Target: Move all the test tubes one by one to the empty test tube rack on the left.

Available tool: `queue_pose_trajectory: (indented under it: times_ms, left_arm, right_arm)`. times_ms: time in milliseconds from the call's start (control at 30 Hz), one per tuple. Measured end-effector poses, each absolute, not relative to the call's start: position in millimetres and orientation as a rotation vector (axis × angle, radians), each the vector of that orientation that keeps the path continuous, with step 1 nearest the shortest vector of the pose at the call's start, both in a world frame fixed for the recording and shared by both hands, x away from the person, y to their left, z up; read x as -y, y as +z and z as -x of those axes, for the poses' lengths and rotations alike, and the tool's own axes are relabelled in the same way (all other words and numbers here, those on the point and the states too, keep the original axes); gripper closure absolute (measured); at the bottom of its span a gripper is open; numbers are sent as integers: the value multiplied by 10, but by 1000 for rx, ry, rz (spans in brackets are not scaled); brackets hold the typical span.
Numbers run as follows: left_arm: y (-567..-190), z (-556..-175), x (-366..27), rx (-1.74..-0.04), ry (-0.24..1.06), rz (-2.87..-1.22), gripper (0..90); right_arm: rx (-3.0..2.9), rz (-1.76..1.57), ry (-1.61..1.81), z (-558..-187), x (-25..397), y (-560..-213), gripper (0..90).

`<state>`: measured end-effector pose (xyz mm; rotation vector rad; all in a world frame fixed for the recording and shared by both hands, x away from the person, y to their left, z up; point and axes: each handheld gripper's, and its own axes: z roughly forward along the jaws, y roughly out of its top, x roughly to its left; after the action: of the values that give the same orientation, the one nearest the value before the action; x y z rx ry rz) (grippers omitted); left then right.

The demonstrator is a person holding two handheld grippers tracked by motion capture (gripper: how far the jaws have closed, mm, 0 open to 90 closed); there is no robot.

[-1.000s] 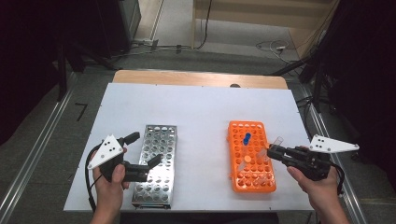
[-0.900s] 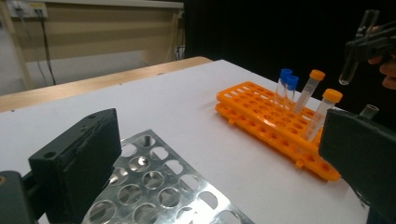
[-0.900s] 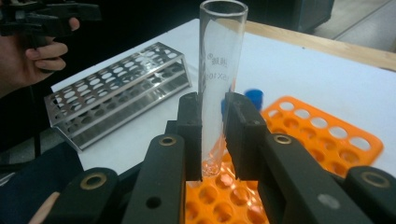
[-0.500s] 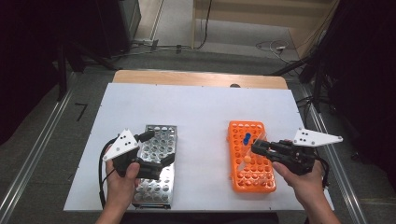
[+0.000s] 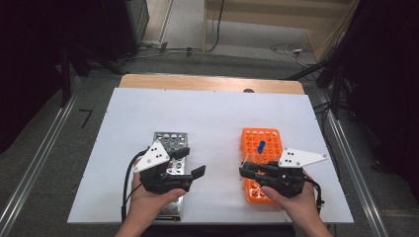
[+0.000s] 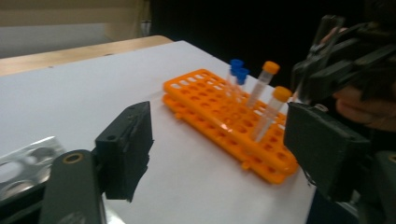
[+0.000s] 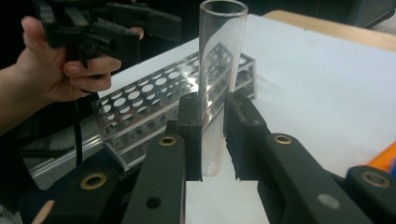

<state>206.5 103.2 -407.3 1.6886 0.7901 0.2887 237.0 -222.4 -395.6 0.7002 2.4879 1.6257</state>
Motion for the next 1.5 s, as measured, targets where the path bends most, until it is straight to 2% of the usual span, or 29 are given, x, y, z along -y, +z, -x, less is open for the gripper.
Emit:
queue_pose_trajectory:
  times_ms: [100,133,233,433,867,1300,1467,1500]
  left_arm:
    - [-4072,-2052,-944,-739,229,-1690,395]
    - [-4069,-2049,-912,-719,211,-1694,395]
    - [-4055,-2031,-820,-677,184,-1705,477]
    - [-4086,-2061,-650,-632,130,-1725,521]
    - [-4124,-2074,-471,-620,99,-1744,722]
    - [-4134,-2067,-486,-614,129,-1761,761]
    - [-4112,-2074,-555,-618,154,-1750,762]
    - [-4109,-2077,-571,-620,159,-1745,762]
  right_arm:
    - [-2515,-699,1596,-2318,2104,-4035,744]
    - [-2515,-699,1596,-2318,2104,-4035,744]
    - [-2542,-698,1579,-2306,2027,-4109,744]
    - [-2560,-677,1554,-2288,1945,-4160,744]
    - [-2607,-582,1519,-2215,1821,-4208,744]
    - [-2638,-588,1550,-2234,1820,-4244,730]
    - [-2623,-588,1571,-2245,1861,-4214,606]
    - [-2607,-580,1577,-2248,1887,-4192,551]
